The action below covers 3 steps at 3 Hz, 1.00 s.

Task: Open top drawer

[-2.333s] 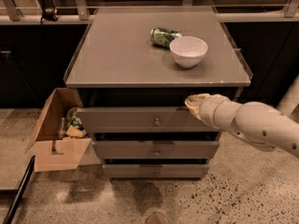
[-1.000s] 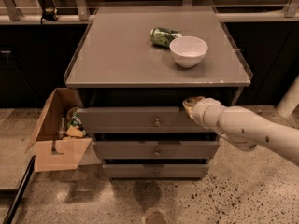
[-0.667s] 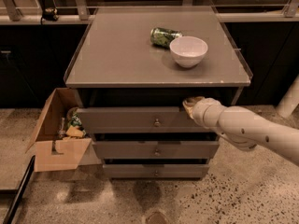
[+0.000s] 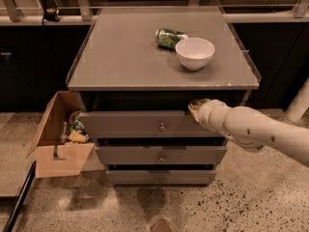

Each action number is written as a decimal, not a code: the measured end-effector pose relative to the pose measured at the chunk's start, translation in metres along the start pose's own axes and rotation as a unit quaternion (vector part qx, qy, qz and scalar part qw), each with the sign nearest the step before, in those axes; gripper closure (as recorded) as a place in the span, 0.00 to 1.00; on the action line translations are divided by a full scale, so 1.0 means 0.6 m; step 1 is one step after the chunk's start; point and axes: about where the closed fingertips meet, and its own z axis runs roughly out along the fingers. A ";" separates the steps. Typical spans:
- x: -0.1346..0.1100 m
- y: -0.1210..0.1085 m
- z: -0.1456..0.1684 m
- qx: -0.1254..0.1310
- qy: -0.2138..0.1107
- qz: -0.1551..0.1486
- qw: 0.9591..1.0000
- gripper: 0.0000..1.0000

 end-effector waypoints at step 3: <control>-0.008 0.019 0.003 -0.042 0.027 -0.016 0.999 1.00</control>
Offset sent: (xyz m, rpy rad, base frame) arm -0.0342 -0.0113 -0.0528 -0.1148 0.3236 0.2055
